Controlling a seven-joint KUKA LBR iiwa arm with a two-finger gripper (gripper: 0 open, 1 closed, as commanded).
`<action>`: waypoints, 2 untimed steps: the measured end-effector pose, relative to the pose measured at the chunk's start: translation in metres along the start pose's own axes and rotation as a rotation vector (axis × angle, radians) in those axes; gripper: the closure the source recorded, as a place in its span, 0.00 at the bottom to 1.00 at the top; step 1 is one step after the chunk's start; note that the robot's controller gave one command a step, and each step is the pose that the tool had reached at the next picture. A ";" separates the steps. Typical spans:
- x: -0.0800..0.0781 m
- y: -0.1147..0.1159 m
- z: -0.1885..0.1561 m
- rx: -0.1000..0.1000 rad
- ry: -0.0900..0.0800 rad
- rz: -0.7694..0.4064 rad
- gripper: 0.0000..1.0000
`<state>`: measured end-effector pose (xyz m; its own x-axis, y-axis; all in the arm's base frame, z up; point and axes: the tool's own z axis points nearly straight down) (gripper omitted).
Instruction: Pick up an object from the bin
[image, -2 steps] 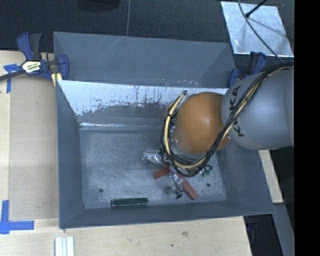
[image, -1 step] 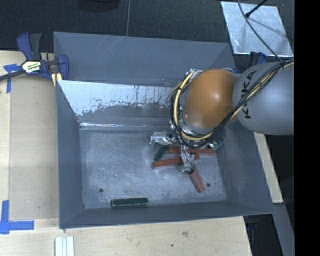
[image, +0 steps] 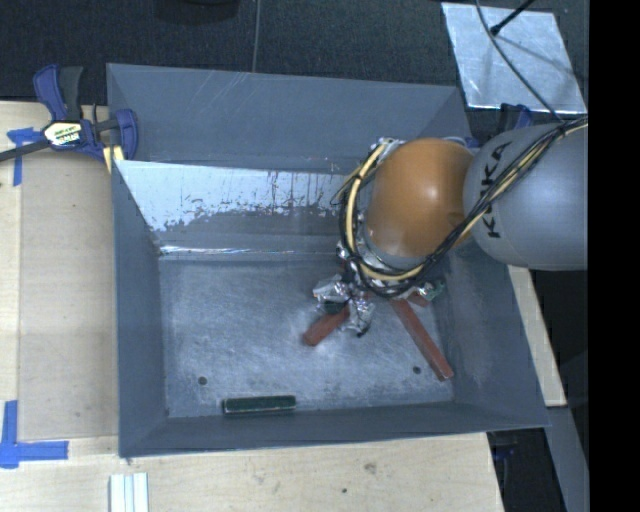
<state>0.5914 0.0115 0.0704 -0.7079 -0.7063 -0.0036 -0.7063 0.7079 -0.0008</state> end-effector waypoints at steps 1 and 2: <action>0.000 0.000 0.000 0.000 0.001 0.001 0.00; 0.000 0.000 0.000 0.000 0.001 0.001 1.00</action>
Offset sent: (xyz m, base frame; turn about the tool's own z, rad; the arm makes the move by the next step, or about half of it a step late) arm 0.0000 0.0000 0.0000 0.0000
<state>0.5915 0.0114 0.0707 -0.7088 -0.7054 -0.0030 -0.7054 0.7089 -0.0004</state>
